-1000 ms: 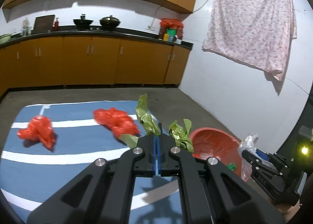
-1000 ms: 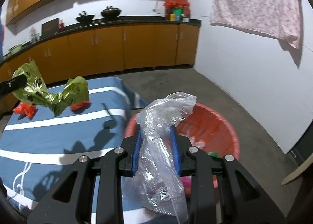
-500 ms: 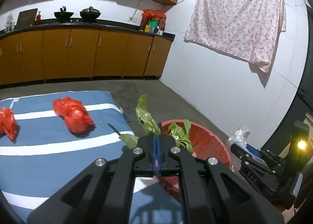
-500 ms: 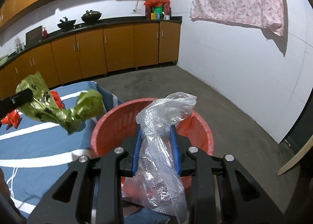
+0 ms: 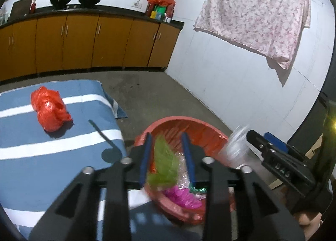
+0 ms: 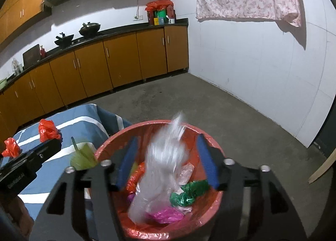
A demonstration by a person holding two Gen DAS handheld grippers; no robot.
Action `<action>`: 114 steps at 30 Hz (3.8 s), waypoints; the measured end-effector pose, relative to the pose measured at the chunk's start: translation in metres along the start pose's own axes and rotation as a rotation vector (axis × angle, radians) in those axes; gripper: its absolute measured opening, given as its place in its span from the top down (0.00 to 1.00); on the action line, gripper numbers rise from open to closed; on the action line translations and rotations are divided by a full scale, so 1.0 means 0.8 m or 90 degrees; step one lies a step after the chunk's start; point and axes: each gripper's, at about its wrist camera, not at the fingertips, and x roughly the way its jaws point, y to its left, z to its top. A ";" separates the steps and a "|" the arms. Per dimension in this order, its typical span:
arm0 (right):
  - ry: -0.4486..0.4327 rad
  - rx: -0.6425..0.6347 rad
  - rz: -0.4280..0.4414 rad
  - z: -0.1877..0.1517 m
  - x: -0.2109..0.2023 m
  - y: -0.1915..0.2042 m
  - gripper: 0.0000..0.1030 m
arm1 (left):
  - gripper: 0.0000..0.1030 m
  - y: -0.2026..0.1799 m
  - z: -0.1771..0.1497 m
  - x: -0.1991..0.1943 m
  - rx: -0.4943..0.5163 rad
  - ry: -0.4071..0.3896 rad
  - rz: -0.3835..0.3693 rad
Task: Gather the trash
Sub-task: 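Carry both held bags over the red basket and open both grippers, then grasp a red bag with the left gripper while the right grasps another red bag, then carry both red bags over the red basket and open both grippers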
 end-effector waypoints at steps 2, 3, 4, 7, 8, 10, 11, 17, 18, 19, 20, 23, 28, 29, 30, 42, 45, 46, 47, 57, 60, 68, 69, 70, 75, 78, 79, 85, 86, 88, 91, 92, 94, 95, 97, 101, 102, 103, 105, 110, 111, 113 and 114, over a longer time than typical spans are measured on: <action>0.007 0.005 0.001 -0.004 0.001 -0.001 0.35 | 0.60 0.010 -0.002 -0.001 -0.006 0.004 0.008; 0.009 0.008 0.001 -0.006 0.000 0.000 0.34 | 0.57 0.015 -0.002 -0.002 -0.007 0.005 0.012; 0.012 0.009 0.001 -0.009 -0.001 0.001 0.32 | 0.51 0.021 -0.003 -0.005 -0.006 0.004 0.019; 0.014 -0.005 0.006 -0.011 -0.004 0.012 0.30 | 0.37 0.036 -0.005 -0.020 0.000 -0.007 0.053; 0.014 -0.012 0.009 -0.011 -0.006 0.017 0.30 | 0.35 0.044 -0.005 -0.027 0.002 -0.011 0.069; 0.014 -0.025 0.025 -0.009 -0.009 0.029 0.29 | 0.28 0.056 -0.004 -0.036 0.008 -0.014 0.095; 0.013 -0.031 0.033 -0.008 -0.011 0.036 0.29 | 0.26 0.063 -0.005 -0.042 0.011 -0.016 0.107; 0.015 -0.073 0.098 -0.004 -0.017 0.098 0.23 | 0.15 0.130 -0.010 -0.092 0.032 -0.038 0.213; 0.019 -0.083 0.111 -0.004 -0.017 0.112 0.23 | 0.14 0.140 -0.010 -0.098 0.031 -0.038 0.228; 0.022 -0.095 0.126 -0.005 -0.017 0.126 0.21 | 0.13 0.154 -0.010 -0.107 0.029 -0.039 0.247; 0.024 -0.105 0.138 -0.006 -0.017 0.139 0.21 | 0.12 0.166 -0.011 -0.113 0.026 -0.039 0.261; 0.032 -0.145 0.175 -0.010 -0.013 0.184 0.21 | 0.12 0.213 -0.016 -0.139 0.011 -0.037 0.312; 0.050 -0.180 0.230 -0.011 0.004 0.251 0.21 | 0.12 0.294 -0.017 -0.178 -0.030 -0.037 0.392; 0.053 -0.187 0.237 -0.011 0.010 0.264 0.21 | 0.12 0.307 -0.016 -0.185 -0.042 -0.039 0.398; 0.058 -0.194 0.242 -0.011 0.017 0.276 0.21 | 0.12 0.325 -0.014 -0.193 -0.060 -0.041 0.407; 0.129 -0.214 0.252 -0.010 0.130 0.374 0.21 | 0.06 0.438 0.000 -0.201 -0.180 -0.060 0.399; 0.140 -0.216 0.252 -0.013 0.144 0.383 0.21 | 0.06 0.452 0.002 -0.189 -0.172 -0.044 0.395; 0.144 -0.216 0.254 -0.014 0.147 0.386 0.21 | 0.06 0.456 0.004 -0.184 -0.169 -0.039 0.387; 0.145 -0.216 0.255 -0.014 0.149 0.388 0.21 | 0.06 0.458 0.006 -0.181 -0.165 -0.037 0.381; 0.174 -0.252 0.264 -0.020 0.173 0.405 0.22 | 0.04 0.485 0.035 -0.117 -0.117 0.051 0.370; 0.181 -0.268 0.271 -0.022 0.176 0.406 0.31 | 0.08 0.491 0.035 -0.106 -0.113 0.068 0.336; 0.183 -0.269 0.279 -0.022 0.174 0.396 0.59 | 0.45 0.479 0.027 -0.100 -0.075 0.072 0.315; 0.184 -0.266 0.281 -0.021 0.174 0.396 0.60 | 0.48 0.477 0.026 -0.101 -0.069 0.069 0.319; 0.184 -0.261 0.282 -0.021 0.172 0.393 0.62 | 0.52 0.475 0.025 -0.102 -0.066 0.067 0.323; 0.182 -0.242 0.286 -0.023 0.152 0.380 0.65 | 0.58 0.461 0.023 -0.111 -0.062 0.058 0.336; 0.171 -0.235 0.288 -0.022 0.130 0.368 0.65 | 0.58 0.442 0.024 -0.121 -0.053 0.045 0.338; 0.165 -0.232 0.288 -0.022 0.119 0.361 0.65 | 0.58 0.435 0.024 -0.126 -0.052 0.038 0.337; 0.131 -0.189 0.286 -0.015 0.057 0.310 0.65 | 0.58 0.382 0.024 -0.157 -0.043 0.010 0.319; 0.125 -0.182 0.281 -0.015 0.047 0.301 0.65 | 0.58 0.368 0.023 -0.163 -0.039 0.007 0.313; 0.104 -0.169 0.269 -0.014 0.022 0.273 0.65 | 0.58 0.348 0.021 -0.171 -0.033 0.002 0.303; 0.073 -0.162 0.237 -0.016 -0.013 0.240 0.65 | 0.58 0.311 0.019 -0.187 -0.030 -0.012 0.274; 0.064 -0.160 0.227 -0.016 -0.023 0.230 0.65 | 0.58 0.295 0.018 -0.194 -0.030 -0.019 0.261; 0.045 -0.155 0.202 -0.018 -0.045 0.205 0.65 | 0.58 0.272 0.016 -0.201 -0.027 -0.028 0.245; 0.037 -0.153 0.189 -0.019 -0.055 0.193 0.65 | 0.58 0.259 0.015 -0.204 -0.025 -0.032 0.235; 0.030 -0.143 0.167 -0.022 -0.069 0.172 0.65 | 0.58 0.228 0.012 -0.210 -0.018 -0.039 0.212; 0.019 -0.119 0.128 -0.028 -0.092 0.138 0.65 | 0.58 0.173 0.007 -0.214 0.003 -0.047 0.174; 0.016 -0.114 0.121 -0.029 -0.097 0.131 0.65 | 0.58 0.157 0.005 -0.214 0.013 -0.047 0.167; 0.012 -0.109 0.112 -0.031 -0.102 0.125 0.65 | 0.58 0.145 0.003 -0.213 0.023 -0.047 0.163; 0.004 -0.099 0.098 -0.032 -0.111 0.112 0.65 | 0.57 0.120 -0.002 -0.210 0.043 -0.045 0.154; -0.007 -0.073 0.072 -0.033 -0.122 0.086 0.65 | 0.57 0.069 -0.015 -0.200 0.078 -0.040 0.134; -0.009 -0.069 0.065 -0.033 -0.122 0.083 0.65 | 0.57 0.063 -0.017 -0.198 0.083 -0.040 0.133; -0.014 -0.065 0.058 -0.035 -0.127 0.074 0.65 | 0.57 0.047 -0.021 -0.195 0.099 -0.041 0.131; -0.016 -0.063 0.053 -0.036 -0.129 0.071 0.65 | 0.57 0.039 -0.023 -0.191 0.108 -0.040 0.131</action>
